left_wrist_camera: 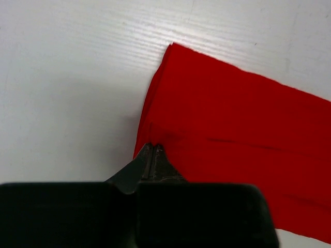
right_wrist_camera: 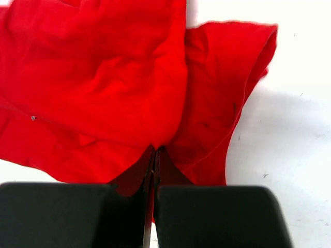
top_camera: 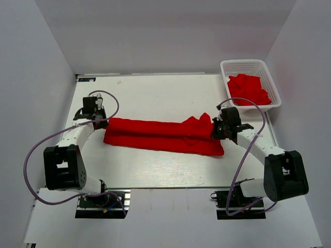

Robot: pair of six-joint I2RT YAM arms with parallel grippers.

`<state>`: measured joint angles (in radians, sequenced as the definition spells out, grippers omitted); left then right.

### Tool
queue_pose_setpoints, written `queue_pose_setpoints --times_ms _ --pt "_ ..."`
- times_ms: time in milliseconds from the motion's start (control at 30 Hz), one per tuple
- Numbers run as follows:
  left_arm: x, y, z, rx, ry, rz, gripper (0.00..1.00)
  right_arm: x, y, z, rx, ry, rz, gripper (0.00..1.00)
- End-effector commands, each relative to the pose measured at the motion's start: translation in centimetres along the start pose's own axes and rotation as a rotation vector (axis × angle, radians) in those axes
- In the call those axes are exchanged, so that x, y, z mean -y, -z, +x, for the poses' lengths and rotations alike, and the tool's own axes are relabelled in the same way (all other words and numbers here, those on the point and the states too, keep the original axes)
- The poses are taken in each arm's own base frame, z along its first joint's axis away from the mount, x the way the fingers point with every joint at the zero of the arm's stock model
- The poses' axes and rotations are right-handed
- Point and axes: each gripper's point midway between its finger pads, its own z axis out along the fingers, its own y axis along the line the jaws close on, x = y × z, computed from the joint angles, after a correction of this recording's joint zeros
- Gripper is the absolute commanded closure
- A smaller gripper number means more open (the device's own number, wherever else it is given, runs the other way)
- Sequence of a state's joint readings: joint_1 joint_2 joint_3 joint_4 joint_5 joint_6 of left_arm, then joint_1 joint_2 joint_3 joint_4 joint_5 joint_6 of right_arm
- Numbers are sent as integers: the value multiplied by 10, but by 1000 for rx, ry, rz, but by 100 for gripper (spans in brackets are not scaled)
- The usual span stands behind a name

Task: Fold and stack the t-shirts
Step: Fold the other side of the tshirt into a rectangle

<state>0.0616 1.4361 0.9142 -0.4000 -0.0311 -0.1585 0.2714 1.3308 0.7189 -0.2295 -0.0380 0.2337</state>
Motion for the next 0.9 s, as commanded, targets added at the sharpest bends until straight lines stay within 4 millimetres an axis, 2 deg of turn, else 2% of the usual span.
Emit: queue_pose_setpoints --times_ms 0,133,200,300,433,467,500,533,567,600,633,667,733,767,833,867 --pt "-10 8 9 -17 18 -50 100 1 0 9 -7 -25 0 100" --pt "-13 6 32 -91 36 -65 100 2 -1 21 -46 -36 8 100" --pt "-15 7 34 -98 44 -76 100 9 -1 27 -61 -57 24 100" --pt "-17 4 42 -131 52 -92 100 7 -1 39 -95 -50 27 100" --pt "-22 5 52 -170 60 -120 100 5 2 39 -109 -49 16 97" --pt "-21 5 52 -170 72 -121 97 5 3 41 -115 -49 18 89" --pt "-21 5 52 -170 72 -121 89 5 4 37 -109 -50 22 80" --pt "-23 5 51 -168 71 -130 83 6 7 36 -111 -53 27 59" --pt "-22 5 51 -167 80 -130 74 3 9 35 -114 -48 19 49" --pt "-21 7 43 -145 82 -126 55 -1 17 18 -73 -35 9 35" --pt "-20 10 34 -121 84 -121 50 -2 21 13 -65 -26 8 31" --pt "-16 12 15 -76 77 -102 46 -3 26 4 -40 -19 6 28" --pt "-9 18 -4 -41 72 -70 37 -10 41 -31 40 5 -5 21" --pt "-4 26 -28 16 59 -49 34 -13 49 -46 75 16 -5 16" --pt "0 36 -52 65 26 -29 30 -14 54 -66 117 37 9 13" --pt "8 45 -74 117 10 -5 28 -15 58 -80 143 45 7 10"
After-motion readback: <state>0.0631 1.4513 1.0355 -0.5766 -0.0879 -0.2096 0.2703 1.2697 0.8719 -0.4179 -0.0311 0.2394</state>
